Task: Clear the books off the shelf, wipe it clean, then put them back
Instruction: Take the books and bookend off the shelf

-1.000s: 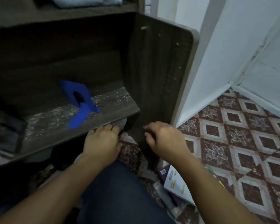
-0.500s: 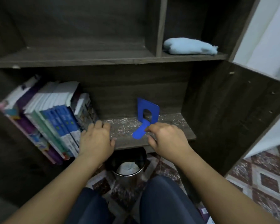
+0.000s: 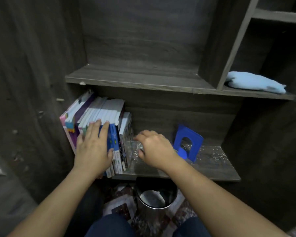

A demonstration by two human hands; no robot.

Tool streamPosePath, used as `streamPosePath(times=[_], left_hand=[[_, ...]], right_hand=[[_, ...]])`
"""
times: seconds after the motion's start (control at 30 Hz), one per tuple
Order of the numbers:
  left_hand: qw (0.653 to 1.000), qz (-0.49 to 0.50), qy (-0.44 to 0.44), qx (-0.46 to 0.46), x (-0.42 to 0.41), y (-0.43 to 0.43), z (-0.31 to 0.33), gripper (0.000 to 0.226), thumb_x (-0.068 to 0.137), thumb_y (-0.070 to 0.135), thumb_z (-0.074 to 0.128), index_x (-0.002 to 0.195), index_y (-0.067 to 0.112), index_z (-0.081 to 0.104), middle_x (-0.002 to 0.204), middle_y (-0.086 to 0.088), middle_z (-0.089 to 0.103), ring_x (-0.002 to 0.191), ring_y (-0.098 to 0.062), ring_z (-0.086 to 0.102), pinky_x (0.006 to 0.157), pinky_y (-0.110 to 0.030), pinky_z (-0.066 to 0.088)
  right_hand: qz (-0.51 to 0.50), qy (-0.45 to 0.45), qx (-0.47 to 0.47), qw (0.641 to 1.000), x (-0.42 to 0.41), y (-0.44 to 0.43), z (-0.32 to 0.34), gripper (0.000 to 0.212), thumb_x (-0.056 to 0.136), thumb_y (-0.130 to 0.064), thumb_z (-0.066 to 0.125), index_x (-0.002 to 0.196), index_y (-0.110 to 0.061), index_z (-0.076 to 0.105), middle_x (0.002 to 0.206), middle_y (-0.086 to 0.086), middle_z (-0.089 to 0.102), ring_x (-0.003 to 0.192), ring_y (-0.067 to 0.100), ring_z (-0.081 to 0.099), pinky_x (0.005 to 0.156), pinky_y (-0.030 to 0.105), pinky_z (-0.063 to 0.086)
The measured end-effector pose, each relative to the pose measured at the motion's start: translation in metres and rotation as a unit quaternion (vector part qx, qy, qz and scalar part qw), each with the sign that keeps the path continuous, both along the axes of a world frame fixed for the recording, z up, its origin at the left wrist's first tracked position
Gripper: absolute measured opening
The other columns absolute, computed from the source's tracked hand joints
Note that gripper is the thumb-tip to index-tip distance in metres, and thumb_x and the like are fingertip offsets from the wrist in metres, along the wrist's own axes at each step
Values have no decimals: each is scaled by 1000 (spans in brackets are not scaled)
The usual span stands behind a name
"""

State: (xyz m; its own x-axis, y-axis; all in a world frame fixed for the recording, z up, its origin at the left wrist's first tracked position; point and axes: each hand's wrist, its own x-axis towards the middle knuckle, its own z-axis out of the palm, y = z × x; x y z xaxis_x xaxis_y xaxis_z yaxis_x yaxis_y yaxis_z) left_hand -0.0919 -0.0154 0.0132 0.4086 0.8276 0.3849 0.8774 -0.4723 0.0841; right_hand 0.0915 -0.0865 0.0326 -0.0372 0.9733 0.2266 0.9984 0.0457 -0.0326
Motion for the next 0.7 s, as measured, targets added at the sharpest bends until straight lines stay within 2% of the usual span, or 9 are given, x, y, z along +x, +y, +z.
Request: streamPosePath(times=[0.1, 0.2, 0.27, 0.37, 0.5, 0.7], left_hand=[[1000, -3, 8, 1, -3, 4, -6, 94, 77, 34, 72, 152, 15, 19, 158, -8, 17, 147, -27, 13, 114, -49, 24], [1000, 3, 3, 13, -2, 6, -9, 97, 70, 31, 76, 150, 14, 24, 154, -8, 26, 145, -26, 19, 110, -49, 29], [1000, 5, -4, 22, -1, 8, -11, 99, 64, 27, 80, 148, 14, 30, 149, -8, 33, 141, -26, 26, 105, -48, 34], [1000, 8, -8, 27, 0, 9, -14, 101, 59, 24, 82, 146, 13, 33, 146, -9, 37, 139, -28, 30, 100, -48, 36], [999, 20, -10, 33, 3, 11, -18, 98, 61, 22, 81, 147, 13, 33, 148, -10, 35, 141, -28, 28, 102, -48, 33], [999, 21, -25, 38, 6, 11, -21, 101, 58, 17, 83, 146, 13, 33, 148, -10, 34, 141, -28, 27, 104, -51, 31]], right_hand=[[24, 21, -17, 999, -11, 24, -5, 69, 86, -25, 62, 147, -19, 33, 149, 3, 36, 132, 25, 38, 104, 41, 37], [26, 39, -23, 999, -19, 43, -8, 91, 84, -21, 66, 154, -23, 8, 157, 4, 23, 139, 24, 28, 110, 44, 33], [22, 44, -23, 998, -22, 54, -10, 101, 82, -16, 68, 154, -27, -2, 159, 5, 18, 141, 24, 25, 111, 44, 32], [19, 54, -23, 998, -22, 66, -10, 97, 85, -13, 64, 154, -30, -3, 159, 6, 15, 142, 26, 24, 111, 45, 31], [18, 79, -16, 997, -18, 70, -14, 91, 87, -2, 55, 153, -35, 2, 160, 7, 11, 143, 28, 21, 111, 47, 30], [32, 77, 38, 996, -7, 76, -27, 97, 79, 3, 65, 152, -33, 11, 162, -3, 2, 148, 19, 8, 119, 41, 16]])
